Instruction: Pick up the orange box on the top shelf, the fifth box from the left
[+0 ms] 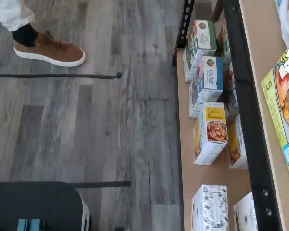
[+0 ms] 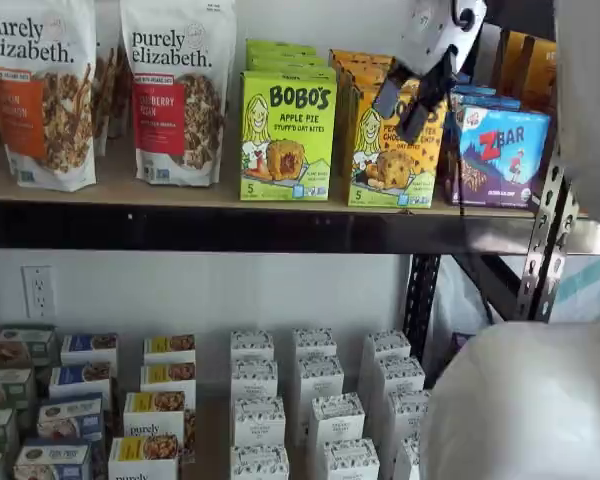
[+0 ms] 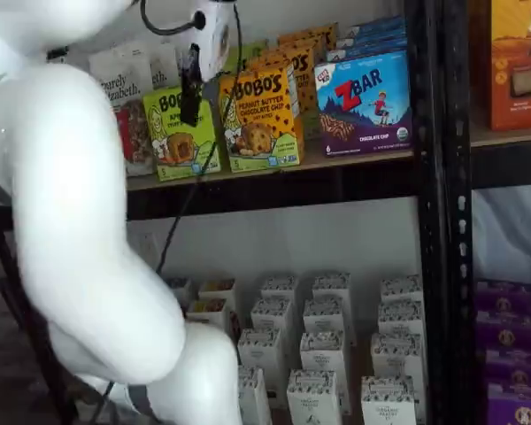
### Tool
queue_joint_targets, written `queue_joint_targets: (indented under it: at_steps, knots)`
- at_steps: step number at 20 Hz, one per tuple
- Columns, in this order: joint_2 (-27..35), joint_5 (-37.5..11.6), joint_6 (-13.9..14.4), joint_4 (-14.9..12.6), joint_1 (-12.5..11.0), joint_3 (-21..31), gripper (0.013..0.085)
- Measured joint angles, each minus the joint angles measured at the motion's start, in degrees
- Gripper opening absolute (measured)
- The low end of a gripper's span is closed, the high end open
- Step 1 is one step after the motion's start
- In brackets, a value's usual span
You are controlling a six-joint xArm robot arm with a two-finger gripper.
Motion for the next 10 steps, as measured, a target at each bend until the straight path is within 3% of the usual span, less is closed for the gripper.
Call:
queue_joint_targets:
  at_steps: [3,10]
  knots:
    - [-1.6,-2.1,0.2,-1.9,0.5,1.0,0.085]
    - [-3.6,-3.2,-0.2,-2.5,0.1,2.4,0.085]
